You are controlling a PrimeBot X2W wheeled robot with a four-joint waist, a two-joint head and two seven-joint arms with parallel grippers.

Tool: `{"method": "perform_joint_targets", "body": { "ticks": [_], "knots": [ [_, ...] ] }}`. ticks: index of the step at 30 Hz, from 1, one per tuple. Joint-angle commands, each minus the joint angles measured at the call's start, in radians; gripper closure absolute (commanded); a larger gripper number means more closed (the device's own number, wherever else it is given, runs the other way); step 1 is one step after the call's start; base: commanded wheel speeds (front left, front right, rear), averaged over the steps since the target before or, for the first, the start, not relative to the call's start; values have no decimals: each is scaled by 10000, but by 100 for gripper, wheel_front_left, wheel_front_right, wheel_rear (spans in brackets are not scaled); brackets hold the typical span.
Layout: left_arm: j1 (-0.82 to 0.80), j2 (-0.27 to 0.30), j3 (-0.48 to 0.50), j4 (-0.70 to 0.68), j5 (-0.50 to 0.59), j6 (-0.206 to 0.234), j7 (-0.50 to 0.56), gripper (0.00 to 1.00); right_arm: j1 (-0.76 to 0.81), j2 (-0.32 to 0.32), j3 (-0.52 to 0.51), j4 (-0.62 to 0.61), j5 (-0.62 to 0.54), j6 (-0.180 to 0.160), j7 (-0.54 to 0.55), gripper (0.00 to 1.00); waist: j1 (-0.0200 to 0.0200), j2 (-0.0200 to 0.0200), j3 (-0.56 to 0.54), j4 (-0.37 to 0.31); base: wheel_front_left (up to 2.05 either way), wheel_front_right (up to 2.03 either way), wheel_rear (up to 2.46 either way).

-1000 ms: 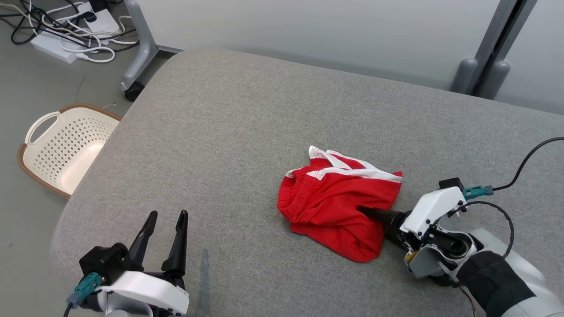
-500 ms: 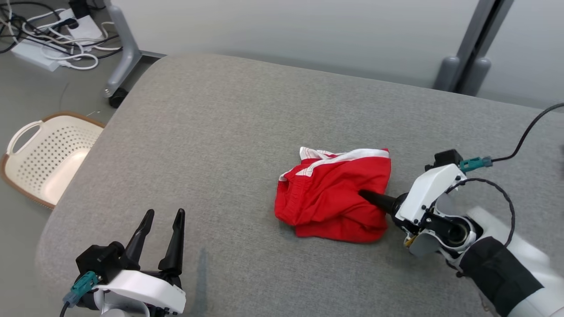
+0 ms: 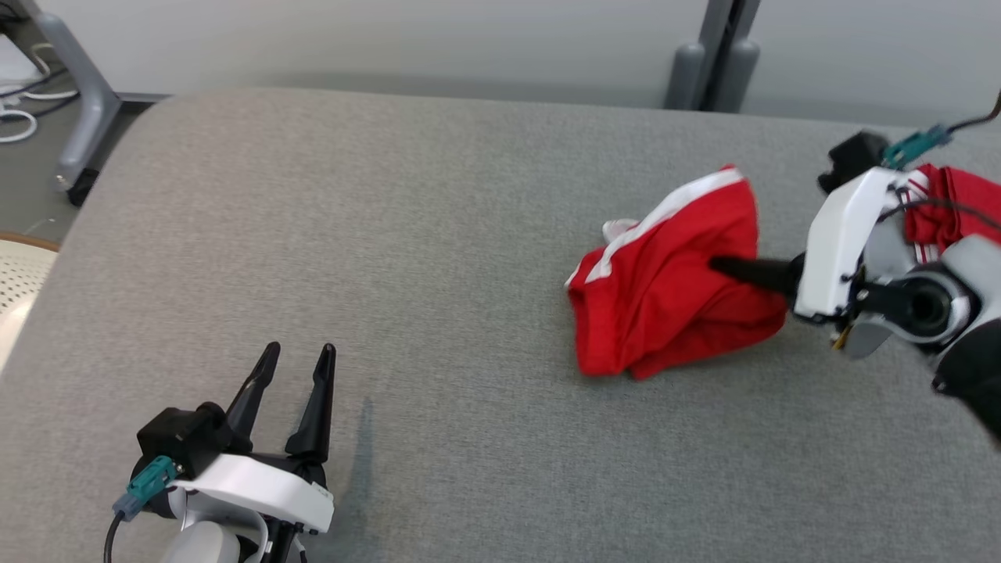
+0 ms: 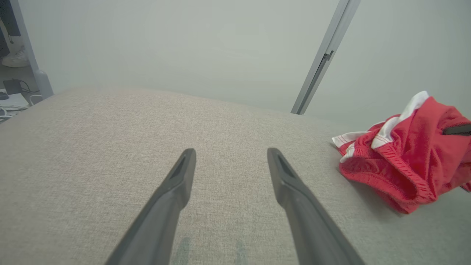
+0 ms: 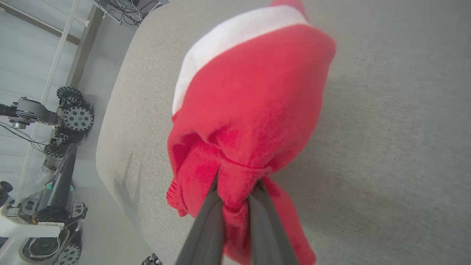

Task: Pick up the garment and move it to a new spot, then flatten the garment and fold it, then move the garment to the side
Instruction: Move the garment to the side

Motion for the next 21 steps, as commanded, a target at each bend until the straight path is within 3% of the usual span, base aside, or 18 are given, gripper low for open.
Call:
{"method": "perform_joint_targets", "body": {
  "ticks": [1, 12, 21],
  "knots": [
    [-195, 92, -18, -30, -64, -17, 3, 0, -344, -251, -3, -151, -170, 26, 161, 100, 0, 0, 408, -371, 0, 0, 0],
    [-871, 203, -202, -148, -154, -17, 3, 0, -1828, -2175, -39, -250, -1308, 25, 1098, 100, 0, 0, 1532, -811, 0, 0, 0],
    [-1185, 481, -147, -234, -151, -17, 3, 0, -2387, -2981, -364, 151, -2155, 25, 1194, 100, 0, 0, 2122, -1213, 0, 0, 0]
  ]
}}
